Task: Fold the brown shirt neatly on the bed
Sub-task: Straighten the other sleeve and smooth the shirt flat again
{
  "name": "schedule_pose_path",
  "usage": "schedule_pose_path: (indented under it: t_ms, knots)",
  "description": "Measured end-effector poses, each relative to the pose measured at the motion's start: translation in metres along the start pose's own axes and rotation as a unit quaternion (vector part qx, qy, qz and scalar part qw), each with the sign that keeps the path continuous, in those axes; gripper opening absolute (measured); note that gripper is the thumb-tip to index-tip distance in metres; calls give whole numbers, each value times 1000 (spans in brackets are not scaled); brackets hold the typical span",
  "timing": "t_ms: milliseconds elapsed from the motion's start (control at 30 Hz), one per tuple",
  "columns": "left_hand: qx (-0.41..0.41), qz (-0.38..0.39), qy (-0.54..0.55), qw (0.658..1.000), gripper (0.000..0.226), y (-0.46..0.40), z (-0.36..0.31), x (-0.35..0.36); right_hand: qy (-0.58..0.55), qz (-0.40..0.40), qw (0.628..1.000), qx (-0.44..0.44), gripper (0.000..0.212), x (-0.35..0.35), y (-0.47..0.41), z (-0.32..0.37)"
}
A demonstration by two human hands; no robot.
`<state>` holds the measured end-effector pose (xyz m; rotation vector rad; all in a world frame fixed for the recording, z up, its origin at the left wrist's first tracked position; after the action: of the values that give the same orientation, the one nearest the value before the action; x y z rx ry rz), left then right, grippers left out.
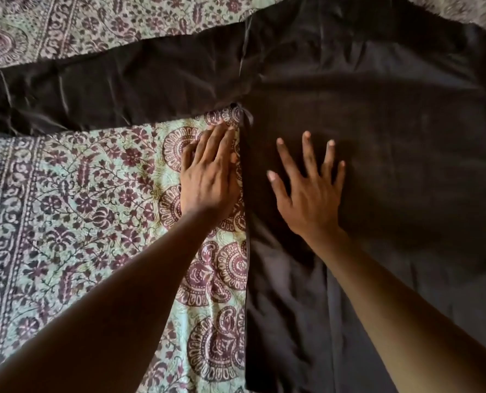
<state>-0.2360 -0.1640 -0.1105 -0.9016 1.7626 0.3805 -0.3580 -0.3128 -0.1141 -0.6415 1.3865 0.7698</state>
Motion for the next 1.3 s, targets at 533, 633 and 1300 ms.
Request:
schedule_pose_path:
  t_ms: [533,633,1300]
  knots:
    - [224,171,-89,955,85,70,-73,18,-199,-113,971,61,54,-36,93,-35]
    - [223,202,-90,949,88,136,-81,3,-134,-90,984,80,62,-25,16,-29]
    - [199,166,-95,961,77,138,-97,11,-90,31,995,-10,59,-13,234,-48]
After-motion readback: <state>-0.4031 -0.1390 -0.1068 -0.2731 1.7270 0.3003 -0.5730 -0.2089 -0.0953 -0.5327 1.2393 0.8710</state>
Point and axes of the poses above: each hand's wrist, its own y-axis away from the middle knuckle, its own x-axis out of the palm, z = x × y, the point moved 4 cm from there along -y, towards the middle knuckle, and after that the axes turned 7 degrees about x, right-handed, at the moved point
